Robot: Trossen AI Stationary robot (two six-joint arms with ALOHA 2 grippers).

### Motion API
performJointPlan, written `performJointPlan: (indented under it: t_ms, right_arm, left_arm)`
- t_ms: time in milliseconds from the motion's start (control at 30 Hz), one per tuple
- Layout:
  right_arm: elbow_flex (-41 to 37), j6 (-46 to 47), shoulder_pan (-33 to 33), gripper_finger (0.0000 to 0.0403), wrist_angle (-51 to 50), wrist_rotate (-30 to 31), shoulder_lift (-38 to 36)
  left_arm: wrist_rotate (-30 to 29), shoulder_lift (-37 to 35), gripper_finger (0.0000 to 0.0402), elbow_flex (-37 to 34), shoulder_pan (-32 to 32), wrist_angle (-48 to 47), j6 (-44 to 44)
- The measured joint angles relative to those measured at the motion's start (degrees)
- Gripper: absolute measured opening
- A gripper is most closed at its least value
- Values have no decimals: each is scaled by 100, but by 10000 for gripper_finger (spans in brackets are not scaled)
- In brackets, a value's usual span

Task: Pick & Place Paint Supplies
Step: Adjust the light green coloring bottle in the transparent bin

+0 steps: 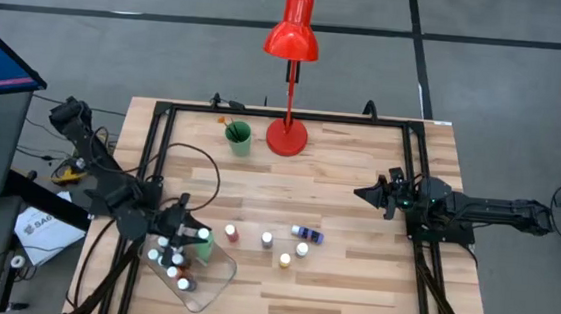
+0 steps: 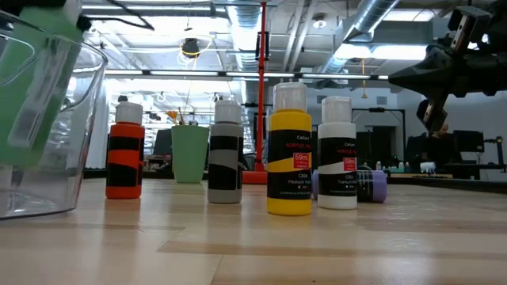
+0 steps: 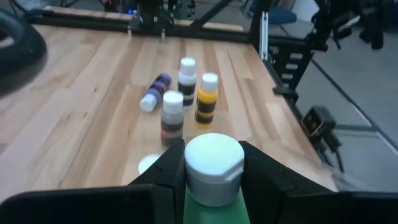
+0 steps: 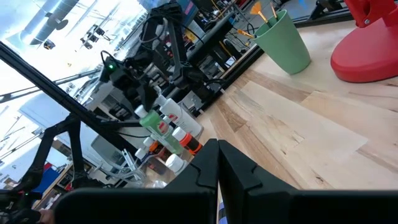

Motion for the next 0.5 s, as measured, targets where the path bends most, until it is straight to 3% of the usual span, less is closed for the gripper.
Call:
performJointPlan:
  t_ms: [300,500]
  right_arm:
    - [-1,0,-1,0,0,1,2]
    - [1,0,-1,0,0,0,2]
  left_arm:
    - [-6,0,100,-367,0,329,11]
    - [11,-4,139,-469,2,447,-8]
